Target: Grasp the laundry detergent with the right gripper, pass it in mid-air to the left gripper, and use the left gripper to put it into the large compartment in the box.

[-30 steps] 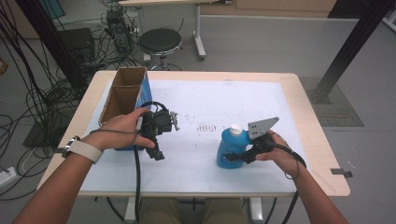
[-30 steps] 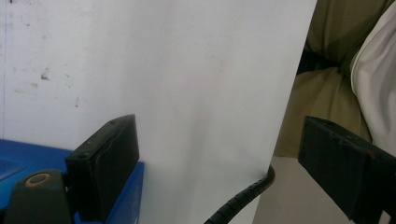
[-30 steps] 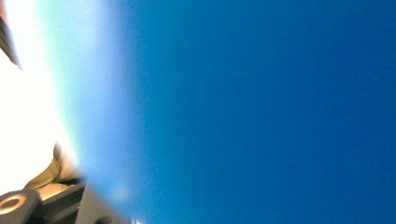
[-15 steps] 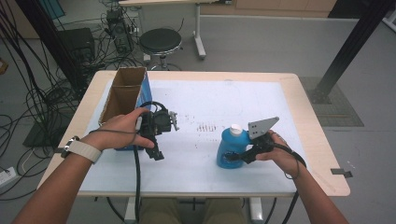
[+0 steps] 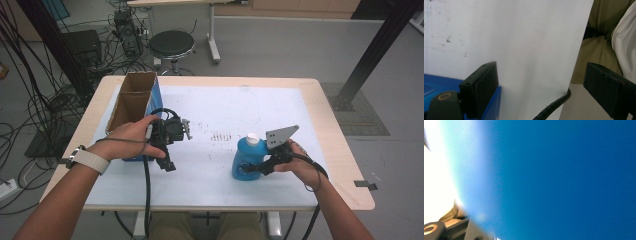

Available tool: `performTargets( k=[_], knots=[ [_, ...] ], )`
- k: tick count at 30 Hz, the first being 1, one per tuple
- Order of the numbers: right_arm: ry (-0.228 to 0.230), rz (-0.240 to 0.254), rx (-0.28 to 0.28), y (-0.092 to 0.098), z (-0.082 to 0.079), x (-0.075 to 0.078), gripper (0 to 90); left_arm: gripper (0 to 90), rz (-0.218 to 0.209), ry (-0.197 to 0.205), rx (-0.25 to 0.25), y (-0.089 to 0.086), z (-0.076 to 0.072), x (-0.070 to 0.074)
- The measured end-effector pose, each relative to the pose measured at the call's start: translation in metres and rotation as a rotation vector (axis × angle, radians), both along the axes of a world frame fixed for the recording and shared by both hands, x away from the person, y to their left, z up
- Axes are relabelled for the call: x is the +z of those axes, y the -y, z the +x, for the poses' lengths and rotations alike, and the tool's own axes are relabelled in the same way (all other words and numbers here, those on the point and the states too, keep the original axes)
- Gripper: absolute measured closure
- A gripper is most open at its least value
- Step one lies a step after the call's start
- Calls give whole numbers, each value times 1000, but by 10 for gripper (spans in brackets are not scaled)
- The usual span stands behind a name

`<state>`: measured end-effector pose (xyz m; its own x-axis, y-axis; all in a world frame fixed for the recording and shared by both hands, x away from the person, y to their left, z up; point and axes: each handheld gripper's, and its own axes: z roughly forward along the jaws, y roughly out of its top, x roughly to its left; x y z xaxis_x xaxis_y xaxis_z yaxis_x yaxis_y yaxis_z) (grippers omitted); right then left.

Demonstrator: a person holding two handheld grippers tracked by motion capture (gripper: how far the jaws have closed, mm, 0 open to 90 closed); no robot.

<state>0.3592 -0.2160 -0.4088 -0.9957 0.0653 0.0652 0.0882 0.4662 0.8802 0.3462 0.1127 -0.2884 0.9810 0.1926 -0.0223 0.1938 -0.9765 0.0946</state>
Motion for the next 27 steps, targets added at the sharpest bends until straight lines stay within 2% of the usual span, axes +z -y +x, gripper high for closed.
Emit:
performTargets(
  k=[27],
  knots=[
    [0,3,1,0,0,0,426,131,-6,4,3,-1,0,0]
  ],
)
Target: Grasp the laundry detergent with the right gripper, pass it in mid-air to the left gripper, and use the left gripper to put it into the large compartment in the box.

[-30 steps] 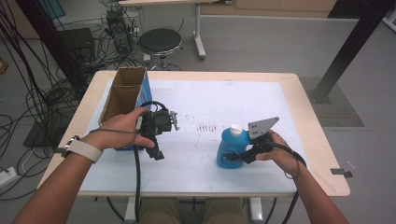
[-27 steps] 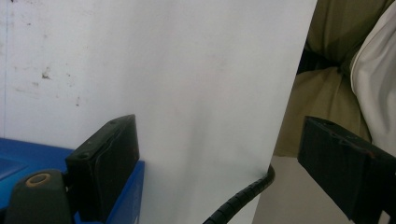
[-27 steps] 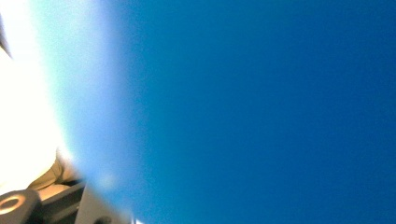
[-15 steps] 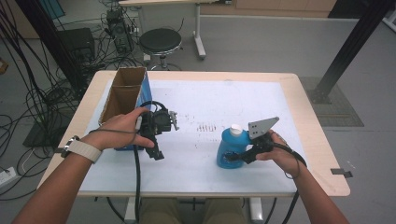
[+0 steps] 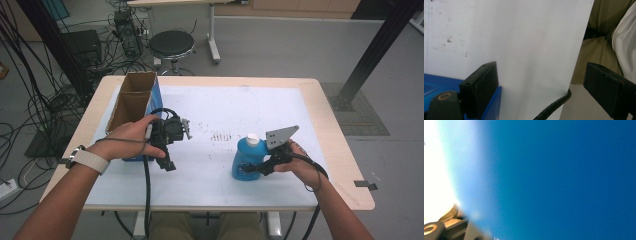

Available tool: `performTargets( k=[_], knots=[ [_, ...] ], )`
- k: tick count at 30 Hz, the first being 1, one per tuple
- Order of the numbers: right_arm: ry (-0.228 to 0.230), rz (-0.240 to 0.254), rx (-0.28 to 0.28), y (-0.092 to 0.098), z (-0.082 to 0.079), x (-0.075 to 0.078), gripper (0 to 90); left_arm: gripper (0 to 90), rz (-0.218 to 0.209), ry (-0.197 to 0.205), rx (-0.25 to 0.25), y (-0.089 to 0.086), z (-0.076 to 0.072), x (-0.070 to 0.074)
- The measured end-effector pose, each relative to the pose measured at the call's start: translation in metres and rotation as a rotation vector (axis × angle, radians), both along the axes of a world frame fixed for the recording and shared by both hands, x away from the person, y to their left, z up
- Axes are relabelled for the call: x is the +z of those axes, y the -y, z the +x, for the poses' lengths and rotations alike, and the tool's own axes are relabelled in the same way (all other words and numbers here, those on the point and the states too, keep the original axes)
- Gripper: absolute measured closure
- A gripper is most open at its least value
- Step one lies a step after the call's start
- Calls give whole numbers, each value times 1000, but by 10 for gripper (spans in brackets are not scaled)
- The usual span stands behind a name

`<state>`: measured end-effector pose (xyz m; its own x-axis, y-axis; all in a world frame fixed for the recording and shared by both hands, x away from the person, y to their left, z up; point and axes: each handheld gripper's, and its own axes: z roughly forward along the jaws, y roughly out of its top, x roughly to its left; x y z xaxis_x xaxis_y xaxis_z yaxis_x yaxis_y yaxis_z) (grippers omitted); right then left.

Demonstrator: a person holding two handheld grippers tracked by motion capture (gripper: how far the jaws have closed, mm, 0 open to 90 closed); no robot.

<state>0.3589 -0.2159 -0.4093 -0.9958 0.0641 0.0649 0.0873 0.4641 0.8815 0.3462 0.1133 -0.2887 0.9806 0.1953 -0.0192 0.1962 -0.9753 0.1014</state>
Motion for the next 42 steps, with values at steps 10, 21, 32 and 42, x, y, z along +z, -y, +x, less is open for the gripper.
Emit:
performTargets(
  k=[10,21,32,42],
  knots=[
    [1,0,0,0,0,0,426,131,1,-1,0,0,0,0],
    [-4,3,1,0,1,0,425,131,1,1,3,-1,0,1],
    [-3,4,1,0,1,-1,424,130,5,1,-2,0,1,1],
    [-2,7,3,0,0,-1,424,130,-1,2,3,0,0,1]
  ],
)
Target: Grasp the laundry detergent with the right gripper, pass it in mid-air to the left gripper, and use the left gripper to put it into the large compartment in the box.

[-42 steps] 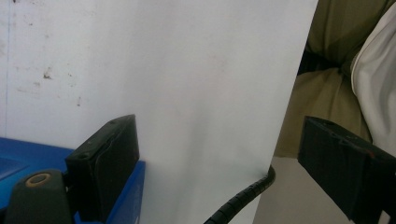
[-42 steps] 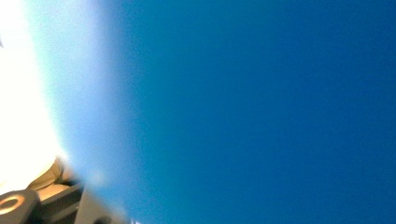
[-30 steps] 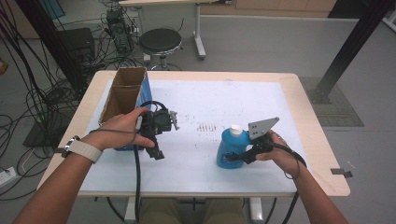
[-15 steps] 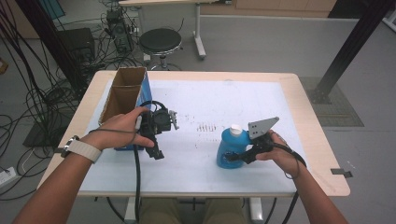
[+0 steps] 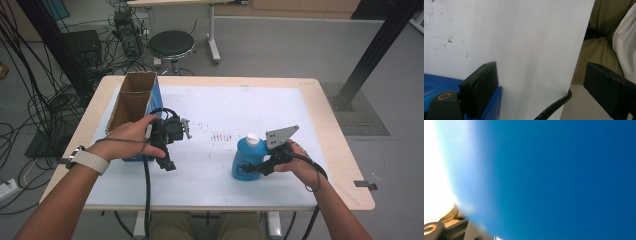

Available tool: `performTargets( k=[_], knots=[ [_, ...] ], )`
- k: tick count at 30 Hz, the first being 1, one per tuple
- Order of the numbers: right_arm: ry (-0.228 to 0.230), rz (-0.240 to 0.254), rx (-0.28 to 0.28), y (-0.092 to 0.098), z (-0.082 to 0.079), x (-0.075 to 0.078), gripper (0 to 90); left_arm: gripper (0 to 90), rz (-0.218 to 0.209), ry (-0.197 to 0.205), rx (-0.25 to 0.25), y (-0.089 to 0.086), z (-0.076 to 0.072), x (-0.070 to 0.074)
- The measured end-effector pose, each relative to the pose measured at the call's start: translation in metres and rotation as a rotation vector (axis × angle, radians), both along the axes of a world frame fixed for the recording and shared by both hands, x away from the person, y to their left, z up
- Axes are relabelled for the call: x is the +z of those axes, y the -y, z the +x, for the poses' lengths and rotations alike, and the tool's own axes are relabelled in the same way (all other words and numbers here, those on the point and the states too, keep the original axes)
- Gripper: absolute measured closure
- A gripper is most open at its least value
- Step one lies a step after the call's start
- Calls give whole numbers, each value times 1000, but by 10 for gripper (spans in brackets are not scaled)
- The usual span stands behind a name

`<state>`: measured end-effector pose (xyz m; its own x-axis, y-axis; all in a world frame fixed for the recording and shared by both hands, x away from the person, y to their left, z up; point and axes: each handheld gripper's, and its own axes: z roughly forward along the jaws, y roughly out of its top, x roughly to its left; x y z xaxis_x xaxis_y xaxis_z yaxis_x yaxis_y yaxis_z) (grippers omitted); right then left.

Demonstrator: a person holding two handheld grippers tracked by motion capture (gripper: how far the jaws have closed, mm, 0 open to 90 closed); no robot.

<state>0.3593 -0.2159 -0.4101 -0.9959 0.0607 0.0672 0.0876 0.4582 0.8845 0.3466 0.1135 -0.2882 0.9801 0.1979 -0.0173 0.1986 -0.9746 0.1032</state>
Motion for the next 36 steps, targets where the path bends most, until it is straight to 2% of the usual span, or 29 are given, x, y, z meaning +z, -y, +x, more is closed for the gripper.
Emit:
performTargets(
  k=[15,26,31,34,36],
  knots=[
    [-2,-5,-5,-1,0,1,425,121,3,2,1,0,0,1],
    [13,-14,-7,-2,-2,2,430,121,1,22,3,0,-2,7],
    [-2,-15,-15,-3,-2,6,431,121,4,31,-2,2,-4,14],
    [-26,-6,-31,-2,-2,12,431,115,-9,37,6,3,-5,20],
    [-32,-3,-31,-2,-2,17,431,114,-3,44,4,4,-5,23]
  ],
)
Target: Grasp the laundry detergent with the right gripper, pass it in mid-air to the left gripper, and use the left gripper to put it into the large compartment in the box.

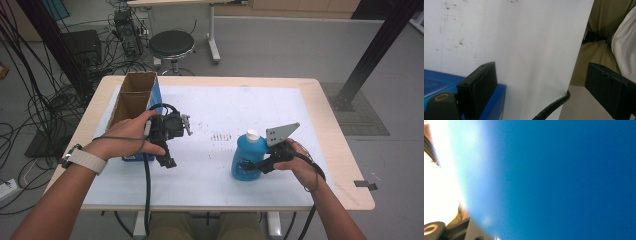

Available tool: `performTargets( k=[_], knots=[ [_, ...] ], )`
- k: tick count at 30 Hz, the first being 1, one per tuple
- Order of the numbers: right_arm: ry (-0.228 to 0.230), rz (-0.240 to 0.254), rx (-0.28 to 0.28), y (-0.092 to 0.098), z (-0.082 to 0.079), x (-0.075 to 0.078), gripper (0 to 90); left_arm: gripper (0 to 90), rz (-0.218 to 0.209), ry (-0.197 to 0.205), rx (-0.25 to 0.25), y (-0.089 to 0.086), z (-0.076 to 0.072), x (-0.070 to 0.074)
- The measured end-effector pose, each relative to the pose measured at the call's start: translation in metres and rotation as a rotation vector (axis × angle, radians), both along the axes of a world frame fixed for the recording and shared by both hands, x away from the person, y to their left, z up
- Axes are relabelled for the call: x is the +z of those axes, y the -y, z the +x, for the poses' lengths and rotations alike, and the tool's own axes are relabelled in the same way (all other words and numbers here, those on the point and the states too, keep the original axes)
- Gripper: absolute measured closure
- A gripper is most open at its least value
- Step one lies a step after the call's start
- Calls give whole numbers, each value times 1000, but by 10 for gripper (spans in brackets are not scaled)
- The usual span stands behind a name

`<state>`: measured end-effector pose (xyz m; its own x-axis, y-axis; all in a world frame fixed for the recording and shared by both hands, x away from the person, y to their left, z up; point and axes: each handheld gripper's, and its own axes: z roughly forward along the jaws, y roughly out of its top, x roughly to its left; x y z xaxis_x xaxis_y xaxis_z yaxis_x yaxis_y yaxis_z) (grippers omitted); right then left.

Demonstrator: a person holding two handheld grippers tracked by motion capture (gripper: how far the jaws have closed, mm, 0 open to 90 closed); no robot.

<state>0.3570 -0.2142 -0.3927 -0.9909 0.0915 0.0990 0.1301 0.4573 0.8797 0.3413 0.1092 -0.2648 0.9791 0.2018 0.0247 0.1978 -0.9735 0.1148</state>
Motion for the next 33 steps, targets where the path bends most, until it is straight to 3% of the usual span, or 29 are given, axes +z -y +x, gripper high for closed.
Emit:
performTargets(
  k=[9,24,33],
  knots=[
    [-11,5,-27,-4,-6,26,431,102,17,19,-24,11,-2,21],
    [9,-28,9,-23,-15,68,431,101,46,34,-59,32,-4,67],
    [16,-48,25,-33,-17,80,431,99,76,33,-90,42,-3,86]
  ],
)
